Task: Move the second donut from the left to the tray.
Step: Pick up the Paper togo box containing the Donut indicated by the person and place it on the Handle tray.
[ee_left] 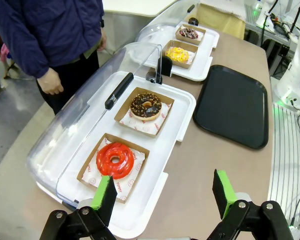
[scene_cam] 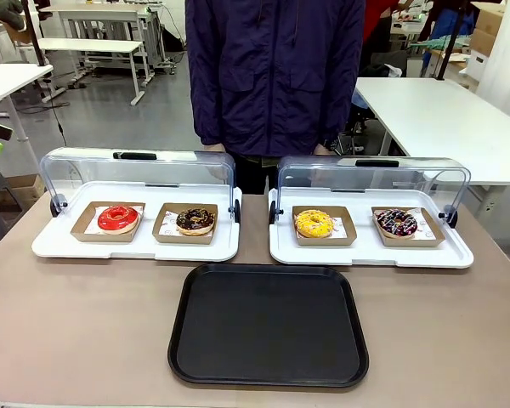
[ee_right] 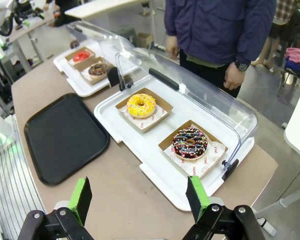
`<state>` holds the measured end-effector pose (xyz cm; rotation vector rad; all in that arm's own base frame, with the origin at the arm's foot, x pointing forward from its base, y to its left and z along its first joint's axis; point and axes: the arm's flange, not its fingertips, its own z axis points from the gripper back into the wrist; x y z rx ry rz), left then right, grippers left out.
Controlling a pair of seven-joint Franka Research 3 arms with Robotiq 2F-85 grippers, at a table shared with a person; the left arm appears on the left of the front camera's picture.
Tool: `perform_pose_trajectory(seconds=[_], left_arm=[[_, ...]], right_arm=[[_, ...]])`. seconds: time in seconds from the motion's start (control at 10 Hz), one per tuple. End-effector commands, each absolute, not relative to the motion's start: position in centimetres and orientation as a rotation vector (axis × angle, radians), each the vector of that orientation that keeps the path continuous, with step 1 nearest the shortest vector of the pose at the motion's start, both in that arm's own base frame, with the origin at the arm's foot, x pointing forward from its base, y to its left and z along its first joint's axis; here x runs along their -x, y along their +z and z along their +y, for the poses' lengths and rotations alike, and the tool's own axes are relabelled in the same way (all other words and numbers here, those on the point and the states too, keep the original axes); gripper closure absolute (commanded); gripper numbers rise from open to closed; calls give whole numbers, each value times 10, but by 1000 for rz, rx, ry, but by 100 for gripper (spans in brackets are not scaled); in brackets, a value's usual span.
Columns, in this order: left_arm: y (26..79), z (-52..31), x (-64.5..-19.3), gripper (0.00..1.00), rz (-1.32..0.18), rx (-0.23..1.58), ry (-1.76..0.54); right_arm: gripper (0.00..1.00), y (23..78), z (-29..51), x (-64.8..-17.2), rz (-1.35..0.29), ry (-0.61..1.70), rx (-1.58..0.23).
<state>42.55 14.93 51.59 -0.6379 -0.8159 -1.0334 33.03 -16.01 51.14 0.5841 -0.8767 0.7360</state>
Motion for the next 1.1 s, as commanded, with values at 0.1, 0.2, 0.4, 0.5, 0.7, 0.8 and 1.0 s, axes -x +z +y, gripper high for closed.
perform_pose_trajectory(seconds=[0.1, 0.2, 0.4, 0.5, 0.7, 0.8, 1.0], left_arm=[[517, 149, -425, 0, -818, 642, -1048], [517, 149, -425, 0, -818, 642, -1048], [517, 149, -425, 0, -818, 642, -1048], [517, 149, -425, 0, -818, 642, -1048], [517, 149, -425, 0, -818, 642, -1048], [517, 149, -425, 0, -818, 642, -1048], [517, 149, -425, 0, -818, 642, -1048]], right_arm=[[0, 513, -161, -333, -906, 754, -585], [0, 513, -161, -333, -906, 754, -585], [0, 513, -161, -333, -906, 754, -585], [0, 513, -161, -333, -906, 754, -585], [0, 513, -161, -333, -906, 754, -585], [0, 513, -161, -333, -906, 754, -585], [0, 513, -161, -333, -906, 754, -585]])
